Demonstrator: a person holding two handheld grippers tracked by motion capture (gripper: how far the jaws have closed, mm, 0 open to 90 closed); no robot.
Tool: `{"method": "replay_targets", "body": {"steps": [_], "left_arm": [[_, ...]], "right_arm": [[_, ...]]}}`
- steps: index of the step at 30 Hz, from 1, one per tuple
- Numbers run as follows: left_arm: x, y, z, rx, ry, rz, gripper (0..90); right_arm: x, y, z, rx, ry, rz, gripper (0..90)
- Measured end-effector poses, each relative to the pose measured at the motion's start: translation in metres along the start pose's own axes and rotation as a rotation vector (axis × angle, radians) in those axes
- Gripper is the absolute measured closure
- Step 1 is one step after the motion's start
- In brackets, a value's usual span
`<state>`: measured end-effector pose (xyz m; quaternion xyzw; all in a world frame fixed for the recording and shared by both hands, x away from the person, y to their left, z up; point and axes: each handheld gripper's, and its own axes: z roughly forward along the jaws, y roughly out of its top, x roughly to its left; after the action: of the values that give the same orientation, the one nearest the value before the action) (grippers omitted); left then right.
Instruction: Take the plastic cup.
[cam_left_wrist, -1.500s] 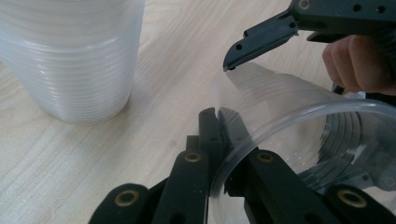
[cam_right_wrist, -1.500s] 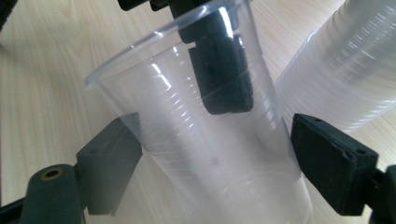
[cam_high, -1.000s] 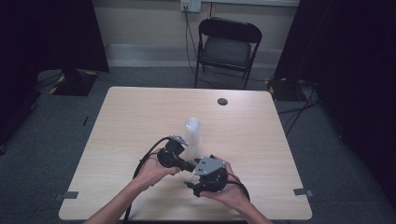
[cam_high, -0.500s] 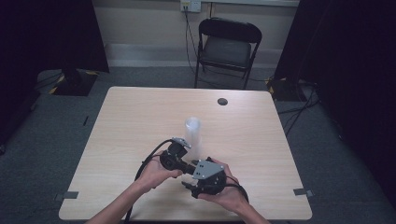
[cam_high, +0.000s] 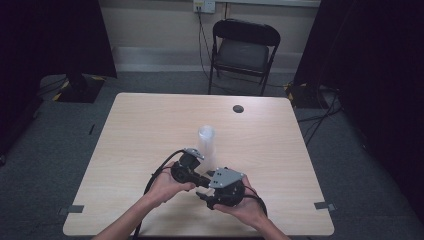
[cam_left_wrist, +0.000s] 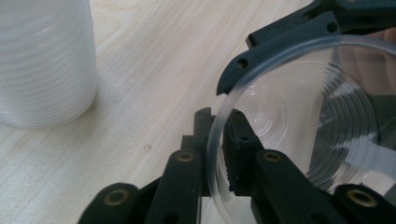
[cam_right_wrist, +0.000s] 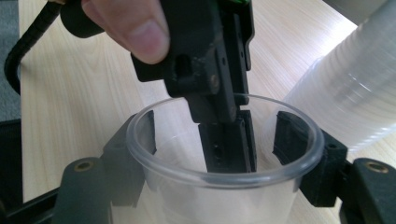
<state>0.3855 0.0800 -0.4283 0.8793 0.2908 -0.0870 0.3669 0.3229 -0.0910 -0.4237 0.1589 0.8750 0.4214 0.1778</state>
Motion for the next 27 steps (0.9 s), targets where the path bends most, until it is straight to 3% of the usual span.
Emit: {"method": "replay_targets", "body": {"steps": [7,15,21,27], "left_arm": [[-0.001,0.001,-0.002,-0.034,0.015,0.015,78.7],[-0.001,-0.001,-0.006,-0.073,0.008,0.005,73.8],[-0.003,-0.003,-0.006,-0.13,0.019,-0.002,65.1],[-0.005,-0.004,-0.012,-0.185,0.059,0.002,53.0]], "right_arm": [[-0.003,0.002,-0.005,-0.011,-0.009,0.011,29.8],[-0.004,0.003,-0.007,-0.018,-0.028,0.018,30.1],[-0.009,0.001,-0.008,-0.014,-0.044,0.043,30.3],[-0.012,0.0,-0.009,-0.017,-0.062,0.06,30.3]]}}
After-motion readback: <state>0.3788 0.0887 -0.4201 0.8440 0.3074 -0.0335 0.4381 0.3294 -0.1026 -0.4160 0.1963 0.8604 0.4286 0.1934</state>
